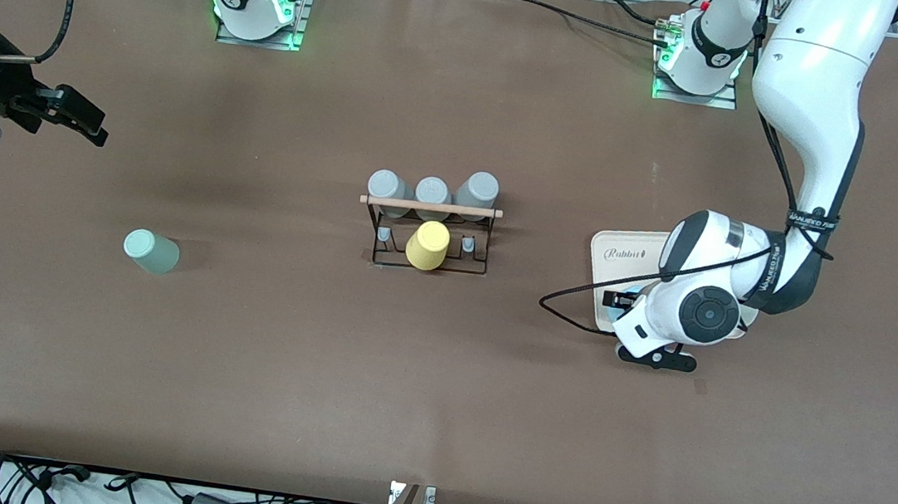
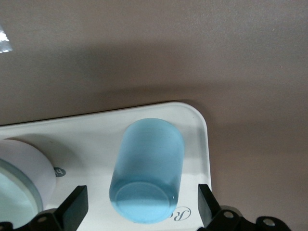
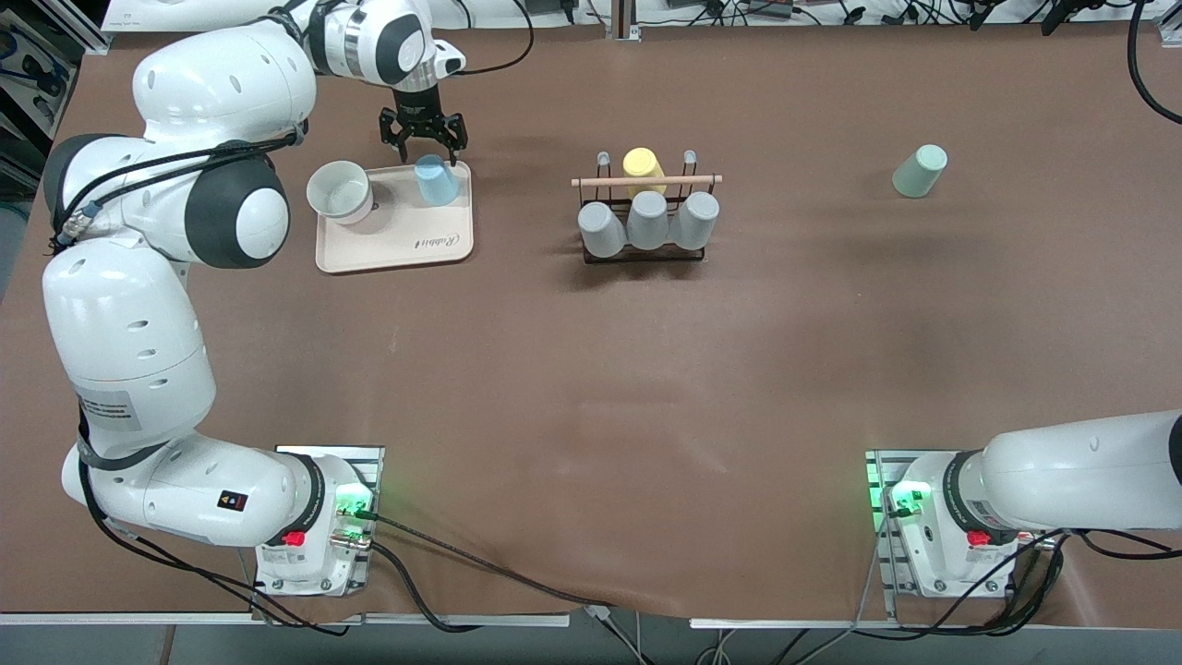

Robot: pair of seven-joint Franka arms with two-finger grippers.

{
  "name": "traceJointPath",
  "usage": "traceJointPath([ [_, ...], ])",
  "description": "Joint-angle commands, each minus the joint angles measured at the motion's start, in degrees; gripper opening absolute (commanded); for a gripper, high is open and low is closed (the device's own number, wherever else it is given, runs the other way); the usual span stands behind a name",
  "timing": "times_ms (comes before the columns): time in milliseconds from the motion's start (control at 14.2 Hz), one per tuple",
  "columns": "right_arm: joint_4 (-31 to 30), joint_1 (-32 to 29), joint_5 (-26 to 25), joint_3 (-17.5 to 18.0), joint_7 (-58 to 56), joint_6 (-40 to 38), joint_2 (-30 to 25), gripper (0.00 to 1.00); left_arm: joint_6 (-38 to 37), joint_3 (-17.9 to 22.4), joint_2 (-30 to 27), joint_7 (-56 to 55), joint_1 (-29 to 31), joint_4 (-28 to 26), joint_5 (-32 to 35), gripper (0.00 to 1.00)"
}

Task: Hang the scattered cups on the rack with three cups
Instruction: 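Lower the left gripper and grasp the light blue cup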

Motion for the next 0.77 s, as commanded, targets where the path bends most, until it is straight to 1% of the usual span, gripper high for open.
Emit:
traceJointPath([
  [0,1.4,-0.5,0.1,0.3,-0.2,-1.4,0.3,1.00,1.4,-0.4,0.7,0.4,0.1,-0.5,0.7,1.00],
  [281,1.5,-0.6,0.1,0.3,-0.1,-1.4,0.3,1.00,1.7,-0.4,1.6,0.5,1.0,-0.5,1.3,1.00],
  [421,1.6,-0.6,0.1,0.2,0.0,-1.4,0.3,1.00,1.6,-0.4,1.6,0.5,1.1,-0.6,1.0,0.98],
  [491,1.6,-0.6,0.1,0.2,0.1,-1.4,0.3,1.00,1.4,-0.4,1.7,0.5,1.2,-0.7,1.0,0.95],
  [632,1.7,-0.6,0.1,0.2,0.5,-1.4,0.3,1.00,1.0,-0.4,1.6,0.4,1.2,-0.7,0.9,0.86],
  [702,1.7,-0.6,0.1,0.2,0.6,-1.4,0.3,1.00,0.9,-0.4,1.4,0.2,1.2,-1.1,0.9,0.74],
])
